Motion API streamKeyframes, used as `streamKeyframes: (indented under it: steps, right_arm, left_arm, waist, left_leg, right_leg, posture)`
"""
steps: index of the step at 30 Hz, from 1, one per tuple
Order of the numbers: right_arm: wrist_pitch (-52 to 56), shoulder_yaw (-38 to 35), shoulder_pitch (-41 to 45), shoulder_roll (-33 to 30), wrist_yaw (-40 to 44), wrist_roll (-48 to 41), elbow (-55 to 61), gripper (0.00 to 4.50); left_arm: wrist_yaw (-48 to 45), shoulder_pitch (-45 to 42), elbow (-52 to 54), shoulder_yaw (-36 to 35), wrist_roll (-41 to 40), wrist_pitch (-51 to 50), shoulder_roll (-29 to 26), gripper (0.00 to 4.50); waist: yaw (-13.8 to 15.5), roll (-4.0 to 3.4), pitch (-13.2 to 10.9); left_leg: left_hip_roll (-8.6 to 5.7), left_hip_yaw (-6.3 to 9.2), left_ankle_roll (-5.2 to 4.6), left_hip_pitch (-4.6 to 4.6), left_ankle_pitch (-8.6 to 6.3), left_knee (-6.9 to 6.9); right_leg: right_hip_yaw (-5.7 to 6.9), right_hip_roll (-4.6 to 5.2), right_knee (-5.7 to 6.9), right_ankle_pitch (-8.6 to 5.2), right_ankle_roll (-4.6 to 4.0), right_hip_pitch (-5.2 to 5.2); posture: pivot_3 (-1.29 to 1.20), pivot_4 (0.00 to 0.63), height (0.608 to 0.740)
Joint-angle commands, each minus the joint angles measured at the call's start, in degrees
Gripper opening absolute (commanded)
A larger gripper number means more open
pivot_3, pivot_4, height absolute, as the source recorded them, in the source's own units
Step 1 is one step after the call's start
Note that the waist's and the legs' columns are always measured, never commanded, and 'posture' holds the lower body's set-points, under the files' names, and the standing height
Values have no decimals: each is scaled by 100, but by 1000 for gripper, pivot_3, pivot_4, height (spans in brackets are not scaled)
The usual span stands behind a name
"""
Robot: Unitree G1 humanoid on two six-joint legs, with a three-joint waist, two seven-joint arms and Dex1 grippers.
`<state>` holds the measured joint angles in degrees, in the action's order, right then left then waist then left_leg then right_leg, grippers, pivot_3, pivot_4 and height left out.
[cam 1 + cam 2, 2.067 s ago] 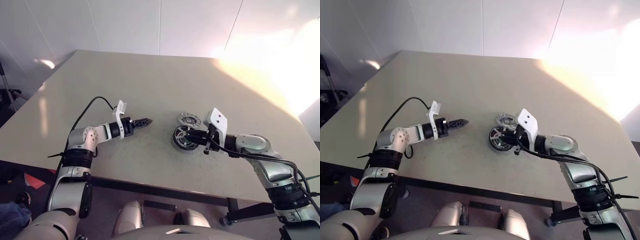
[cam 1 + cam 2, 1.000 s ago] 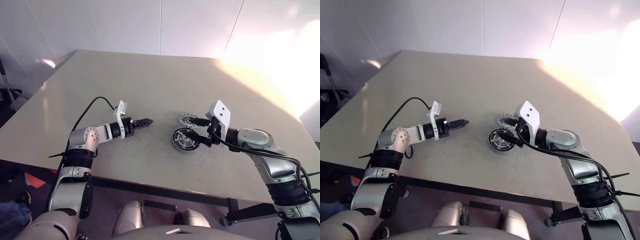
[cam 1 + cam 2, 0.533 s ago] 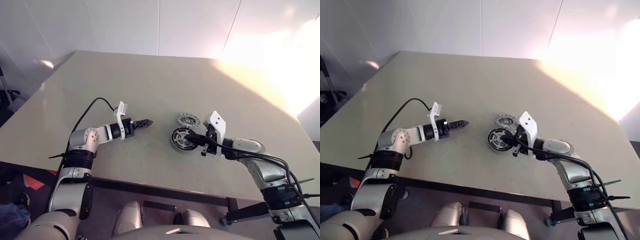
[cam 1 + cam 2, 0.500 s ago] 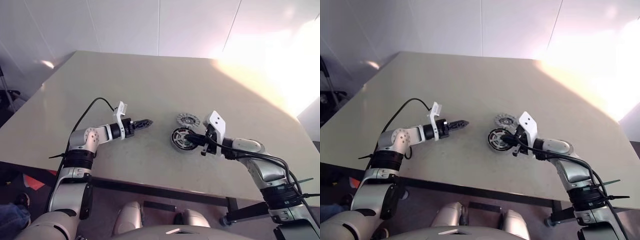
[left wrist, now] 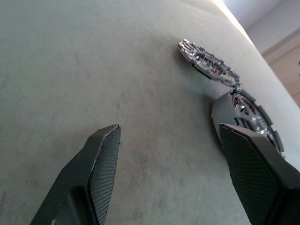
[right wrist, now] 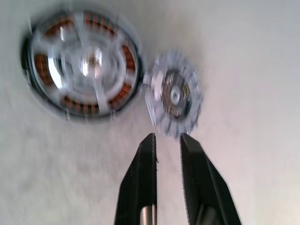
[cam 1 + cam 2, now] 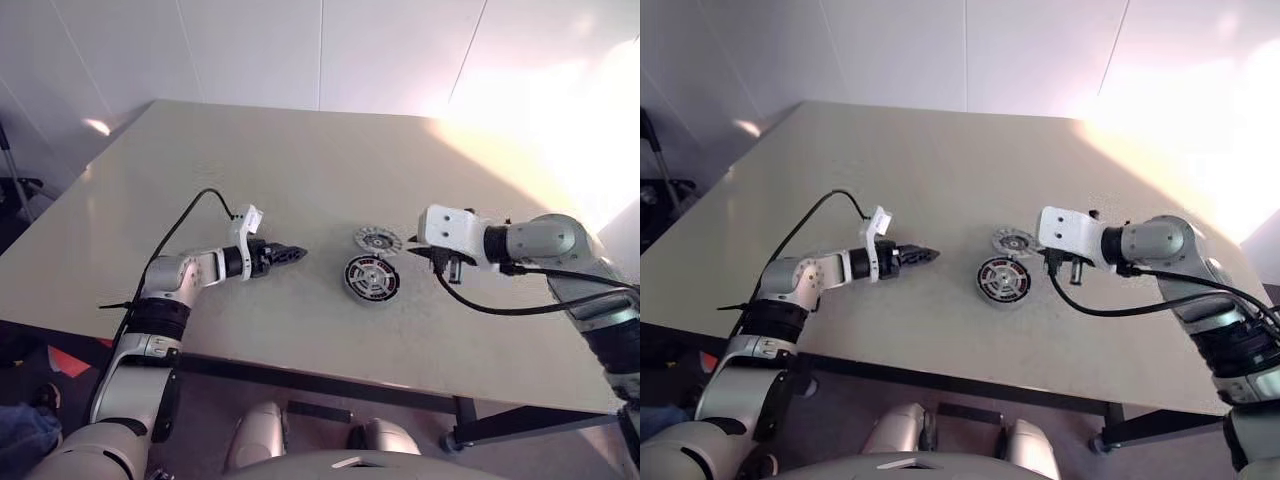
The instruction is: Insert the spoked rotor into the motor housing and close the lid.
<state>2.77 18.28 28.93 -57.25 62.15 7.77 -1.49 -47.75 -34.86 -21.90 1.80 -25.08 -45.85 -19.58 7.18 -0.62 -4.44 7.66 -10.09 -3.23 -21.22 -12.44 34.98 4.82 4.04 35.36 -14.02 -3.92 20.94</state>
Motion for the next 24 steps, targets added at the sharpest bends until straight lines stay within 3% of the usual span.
streamKeyframes:
  steps: [1, 9, 24]
  right_arm:
    - [-1261, 491, 366, 19, 342, 633, -398, 2047]
    - [-2371, 727, 556, 161, 1088, 611, -260, 2047]
    - [-2441, 754, 518, 574, 1262, 657, -61, 2047]
  left_arm:
    - [25, -307, 204, -86, 41, 265, 18, 3552]
    - [275, 94, 387, -269, -33, 294, 144, 3552]
    - [605, 447, 801, -449, -153, 60, 191, 3552]
  waist:
    - [-9, -1, -1]
    - [-33, -4, 1]
    - [-26, -5, 1]
  left_leg:
    - [0, 0, -1, -2, 0, 0]
    - [2, -1, -35, -70, 3, 23]
    - [5, 1, -33, -25, 3, 38]
  right_leg:
    - [0, 0, 0, 1, -1, 2]
    - [0, 1, 31, 1, -3, 74]
    - [0, 1, 38, 2, -5, 23]
  posture:
    - [0, 0, 740]
    - [0, 0, 740]
    - [0, 0, 740]
